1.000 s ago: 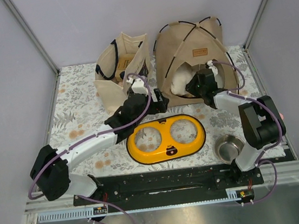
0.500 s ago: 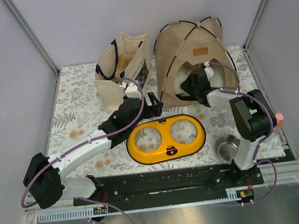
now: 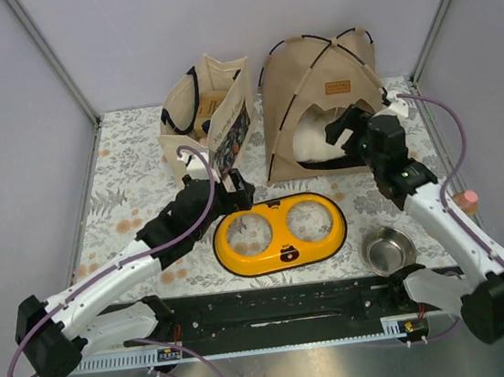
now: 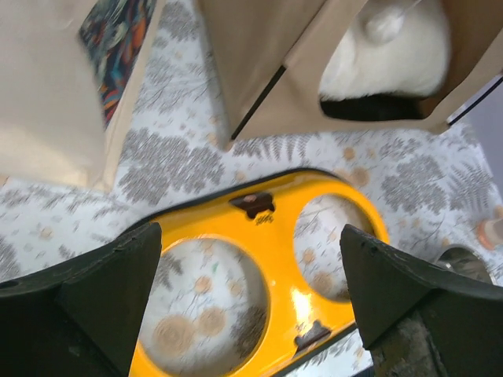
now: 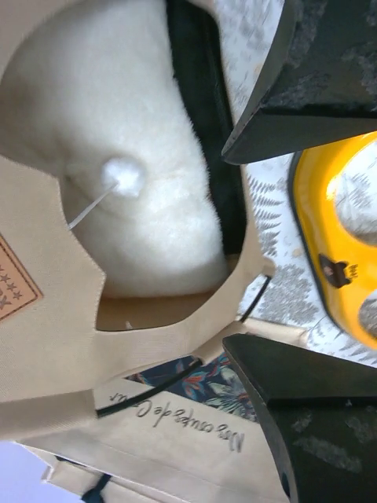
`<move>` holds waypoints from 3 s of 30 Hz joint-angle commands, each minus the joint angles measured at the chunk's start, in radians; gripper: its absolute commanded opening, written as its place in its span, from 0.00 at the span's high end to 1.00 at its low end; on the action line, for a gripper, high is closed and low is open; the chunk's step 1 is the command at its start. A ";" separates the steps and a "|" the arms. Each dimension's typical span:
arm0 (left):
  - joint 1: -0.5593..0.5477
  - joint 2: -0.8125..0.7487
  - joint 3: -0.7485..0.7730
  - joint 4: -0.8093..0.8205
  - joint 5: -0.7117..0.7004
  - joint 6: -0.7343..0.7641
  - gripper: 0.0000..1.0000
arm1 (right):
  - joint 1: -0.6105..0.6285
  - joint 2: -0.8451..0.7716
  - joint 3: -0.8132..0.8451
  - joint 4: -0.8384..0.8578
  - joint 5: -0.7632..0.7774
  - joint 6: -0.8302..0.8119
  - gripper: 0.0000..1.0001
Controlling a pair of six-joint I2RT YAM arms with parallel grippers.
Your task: Set up the pet tent
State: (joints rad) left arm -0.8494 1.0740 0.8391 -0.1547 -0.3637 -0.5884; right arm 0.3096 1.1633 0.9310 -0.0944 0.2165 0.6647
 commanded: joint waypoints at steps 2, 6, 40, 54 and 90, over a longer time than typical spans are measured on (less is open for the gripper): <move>0.007 -0.140 -0.098 -0.120 -0.037 -0.051 0.01 | -0.004 -0.207 -0.055 -0.342 0.040 -0.116 0.01; 0.007 -0.268 -0.162 -0.128 0.000 -0.074 0.01 | -0.020 -0.316 -0.055 -0.523 0.054 -0.054 0.09; -0.425 0.931 0.446 0.410 0.376 -0.481 0.31 | -0.020 -0.855 0.174 -1.012 0.144 -0.091 0.21; -0.490 1.018 0.612 0.089 0.155 -0.485 0.37 | -0.003 -0.924 0.115 -0.998 0.011 -0.108 0.20; -0.317 0.862 0.511 0.213 0.456 -0.300 1.00 | 0.025 -0.794 0.051 -0.921 -0.113 -0.192 0.18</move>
State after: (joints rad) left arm -1.2396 2.0968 1.3975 -0.0257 -0.0246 -0.9836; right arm 0.3275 0.3042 0.9928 -1.0775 0.2115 0.5323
